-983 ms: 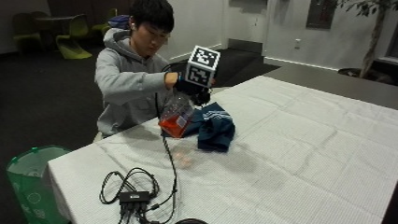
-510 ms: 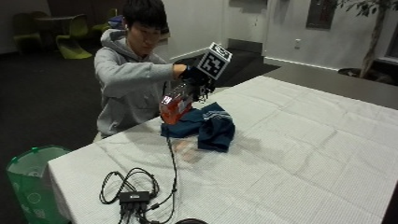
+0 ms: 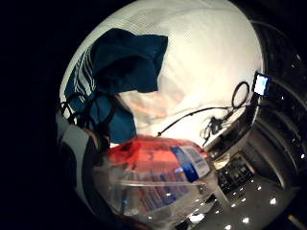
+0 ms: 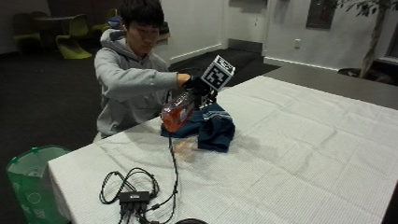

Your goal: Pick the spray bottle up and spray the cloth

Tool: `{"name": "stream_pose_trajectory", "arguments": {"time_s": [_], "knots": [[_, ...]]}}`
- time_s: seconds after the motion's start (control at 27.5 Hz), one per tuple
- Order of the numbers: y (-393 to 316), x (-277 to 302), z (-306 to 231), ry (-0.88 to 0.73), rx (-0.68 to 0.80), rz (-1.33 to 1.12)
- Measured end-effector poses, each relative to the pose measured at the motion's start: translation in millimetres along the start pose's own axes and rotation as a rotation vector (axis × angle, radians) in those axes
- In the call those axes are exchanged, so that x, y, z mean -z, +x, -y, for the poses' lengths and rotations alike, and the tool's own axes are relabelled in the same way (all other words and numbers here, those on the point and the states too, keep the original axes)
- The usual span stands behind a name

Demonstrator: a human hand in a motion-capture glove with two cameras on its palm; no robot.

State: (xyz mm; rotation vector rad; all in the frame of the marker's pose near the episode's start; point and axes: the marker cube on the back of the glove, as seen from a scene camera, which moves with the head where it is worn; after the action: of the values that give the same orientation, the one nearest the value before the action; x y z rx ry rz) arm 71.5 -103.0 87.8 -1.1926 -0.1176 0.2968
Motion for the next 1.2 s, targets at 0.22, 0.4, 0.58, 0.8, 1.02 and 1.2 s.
{"name": "stream_pose_trajectory", "arguments": {"time_s": [0.22,0.4,0.58,0.8,1.02,1.2], "knots": [[-12.2,10.9,-8.5,0.029,0.009,0.004],[-5.5,16.7,-12.4,0.038,-0.001,0.003],[-9.8,7.8,-6.1,0.032,0.007,0.023],[-22.3,9.3,-4.1,0.070,0.058,0.045],[-56.7,48.1,-26.1,0.322,0.301,0.260],[-79.1,78.2,-35.5,0.652,0.496,0.618]]}}
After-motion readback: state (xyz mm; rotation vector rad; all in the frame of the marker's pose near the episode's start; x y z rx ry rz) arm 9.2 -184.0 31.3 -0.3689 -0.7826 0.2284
